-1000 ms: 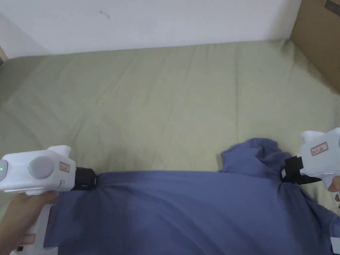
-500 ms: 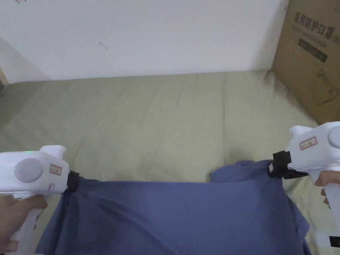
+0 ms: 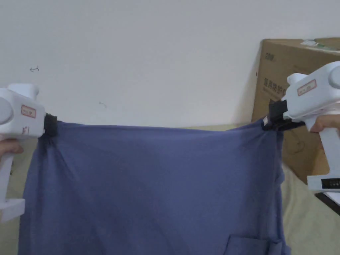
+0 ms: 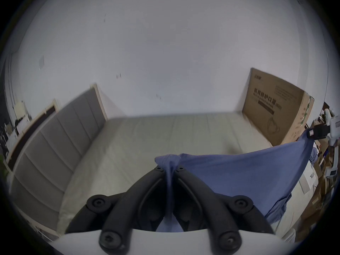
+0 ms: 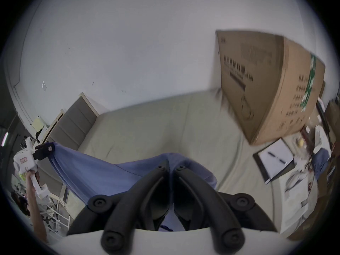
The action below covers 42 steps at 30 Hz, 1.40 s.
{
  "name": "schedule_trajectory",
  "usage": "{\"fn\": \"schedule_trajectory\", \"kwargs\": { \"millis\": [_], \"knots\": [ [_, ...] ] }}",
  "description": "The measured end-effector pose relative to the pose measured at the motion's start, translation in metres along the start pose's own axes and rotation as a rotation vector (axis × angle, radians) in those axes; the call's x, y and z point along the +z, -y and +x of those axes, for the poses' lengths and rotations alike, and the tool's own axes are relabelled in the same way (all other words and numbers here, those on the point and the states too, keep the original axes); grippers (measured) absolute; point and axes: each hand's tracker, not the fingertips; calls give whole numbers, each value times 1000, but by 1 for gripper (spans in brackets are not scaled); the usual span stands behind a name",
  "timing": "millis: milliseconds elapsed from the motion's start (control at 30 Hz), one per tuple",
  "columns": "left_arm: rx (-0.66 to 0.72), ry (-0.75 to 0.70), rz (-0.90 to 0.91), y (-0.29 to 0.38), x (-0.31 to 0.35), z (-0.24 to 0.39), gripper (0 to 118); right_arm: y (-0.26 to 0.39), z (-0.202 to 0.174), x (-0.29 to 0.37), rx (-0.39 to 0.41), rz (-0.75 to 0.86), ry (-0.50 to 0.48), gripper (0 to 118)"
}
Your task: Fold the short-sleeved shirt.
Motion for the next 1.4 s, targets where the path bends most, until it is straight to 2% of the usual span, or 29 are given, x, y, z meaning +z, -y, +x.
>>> {"fn": "schedule_trajectory", "kwargs": {
  "millis": [67, 200, 267, 367, 400, 467, 533, 633, 667, 700, 733, 800, 900, 1000, 1067, 1133, 1233, 1333, 1400],
  "knots": [
    [-25, -35, 50, -37, 2, 3, 2, -35, -11, 13, 20, 35, 20, 3],
    [19, -69, 154, -104, 7, 3, 2, -107, -27, 33, -4, 107, 14, 3],
    [-8, -90, 174, -140, 7, 3, 2, -148, -34, 44, 0, 150, 20, 3],
    [4, -106, 239, -185, 7, 3, 2, -201, -44, 63, -56, 250, 57, 3],
    [43, -100, 273, -197, 8, 3, 2, -213, -48, 69, -76, 279, 55, 3],
    [11, -143, 293, -221, 10, 8, 2, -235, -56, 79, -57, 295, 47, 3],
    [-74, -148, 310, -239, 16, 12, 2, -250, -62, 89, -48, 318, 79, 3],
    [-54, -155, 341, -261, 23, 12, 2, -264, -66, 102, -57, 374, 73, 3],
    [-6, -147, 401, -264, 24, 12, 2, -258, -68, 101, -64, 423, 52, 3],
    [-12, -137, 394, -263, 23, 11, 2, -258, -67, 99, -52, 402, 60, 3],
    [11, -123, 441, -259, 20, 10, 2, -255, -66, 95, -46, 401, 64, 3],
    [4, -119, 416, -250, 6, 8, 2, -249, -58, 78, -43, 372, 65, 3],
    [-25, -144, 385, -221, -29, 9, 2, -223, -42, 43, -82, 302, 12, 3],
    [-30, -113, 334, -188, -82, -1, 2, -188, -28, -3, -71, 233, 38, 3],
    [-57, -123, 247, -150, -120, 1, 2, -158, -19, -40, -60, 168, 47, 3],
    [-63, -106, 148, -98, -142, 12, 2, -124, -12, -77, -87, 96, 28, 3],
    [-18, -95, 14, -26, -189, 20, 2, -68, 0, -139, -73, -1, 34, 3],
    [70, -78, -113, 47, -232, 21, 2, 1, 13, -195, -100, -99, 73, 3],
    [-9, -87, -170, 91, -245, 29, 2, 46, 22, -223, -123, -95, 68, 3]
  ]
}}
